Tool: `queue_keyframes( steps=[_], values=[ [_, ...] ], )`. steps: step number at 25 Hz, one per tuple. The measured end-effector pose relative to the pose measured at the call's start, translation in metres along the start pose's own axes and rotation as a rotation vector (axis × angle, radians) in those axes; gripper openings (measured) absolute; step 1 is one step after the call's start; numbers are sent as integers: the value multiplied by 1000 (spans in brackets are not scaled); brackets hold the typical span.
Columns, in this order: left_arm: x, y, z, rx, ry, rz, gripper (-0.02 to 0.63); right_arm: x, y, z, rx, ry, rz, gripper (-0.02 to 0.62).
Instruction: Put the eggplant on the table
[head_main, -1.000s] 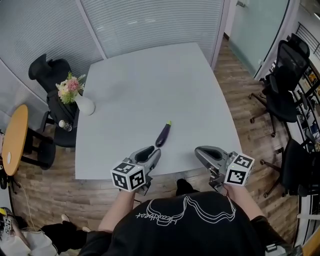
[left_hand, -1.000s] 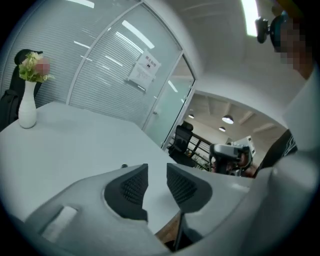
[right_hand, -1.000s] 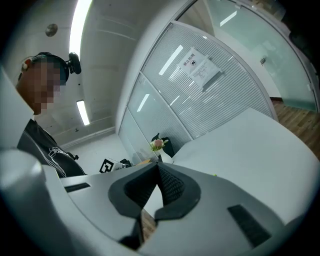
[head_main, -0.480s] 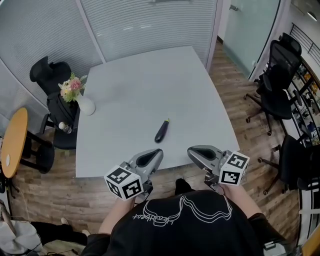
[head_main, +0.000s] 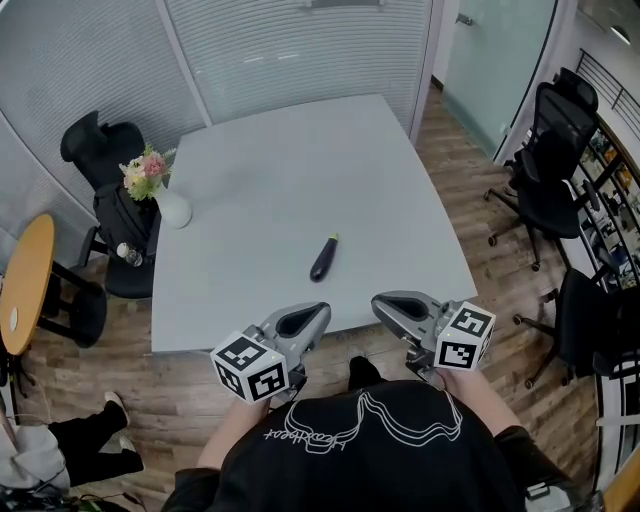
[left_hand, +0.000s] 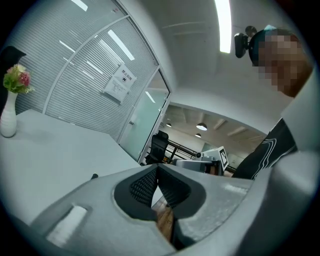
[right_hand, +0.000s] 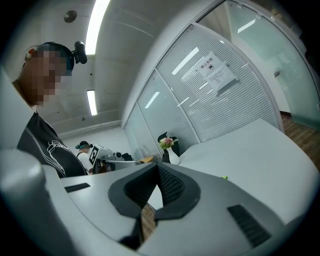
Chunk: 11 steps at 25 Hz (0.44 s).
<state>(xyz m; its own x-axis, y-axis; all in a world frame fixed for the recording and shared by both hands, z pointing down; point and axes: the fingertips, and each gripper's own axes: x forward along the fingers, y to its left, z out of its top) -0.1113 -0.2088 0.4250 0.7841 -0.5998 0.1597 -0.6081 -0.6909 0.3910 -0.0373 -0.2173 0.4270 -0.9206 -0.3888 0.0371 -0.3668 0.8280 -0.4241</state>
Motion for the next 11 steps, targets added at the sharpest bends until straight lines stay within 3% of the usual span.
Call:
queue_keyframes(
  steps=[11],
  values=[
    [-16, -12, -7, -7, -2, -3, 15, -5, 20, -10, 3, 8, -5, 6]
  ],
)
